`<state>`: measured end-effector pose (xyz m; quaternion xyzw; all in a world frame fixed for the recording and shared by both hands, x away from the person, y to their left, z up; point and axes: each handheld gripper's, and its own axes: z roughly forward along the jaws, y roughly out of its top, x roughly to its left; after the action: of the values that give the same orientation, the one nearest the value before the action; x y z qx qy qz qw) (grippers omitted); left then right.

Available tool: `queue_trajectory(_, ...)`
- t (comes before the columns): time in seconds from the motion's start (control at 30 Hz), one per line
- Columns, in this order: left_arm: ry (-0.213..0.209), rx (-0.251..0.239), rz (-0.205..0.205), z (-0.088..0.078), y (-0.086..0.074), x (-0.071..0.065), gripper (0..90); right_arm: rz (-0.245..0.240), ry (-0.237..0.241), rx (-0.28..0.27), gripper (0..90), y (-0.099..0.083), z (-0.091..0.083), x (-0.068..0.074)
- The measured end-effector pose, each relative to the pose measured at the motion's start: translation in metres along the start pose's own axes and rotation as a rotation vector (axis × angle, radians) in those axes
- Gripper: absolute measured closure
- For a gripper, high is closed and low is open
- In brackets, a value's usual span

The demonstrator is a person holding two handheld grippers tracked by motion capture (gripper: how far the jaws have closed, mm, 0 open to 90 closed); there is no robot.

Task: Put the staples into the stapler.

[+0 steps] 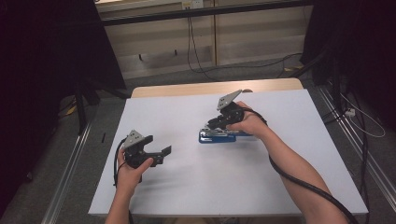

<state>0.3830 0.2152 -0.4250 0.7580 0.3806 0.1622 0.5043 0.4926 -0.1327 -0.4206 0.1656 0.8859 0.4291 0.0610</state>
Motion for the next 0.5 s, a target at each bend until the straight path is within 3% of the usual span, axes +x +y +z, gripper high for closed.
queue_trajectory(0.13,0.002,0.0,-0.001,-0.0001,-0.0001,0.0003,6.4,-0.027,0.004,0.02,79.4,0.0002,0.0049,0.002)
queue_trajectory(0.5,0.003,-0.001,-0.001,-0.0004,0.0,0.0006,6.4,-0.033,0.037,0.015,79.4,-0.001,0.0104,0.0026)
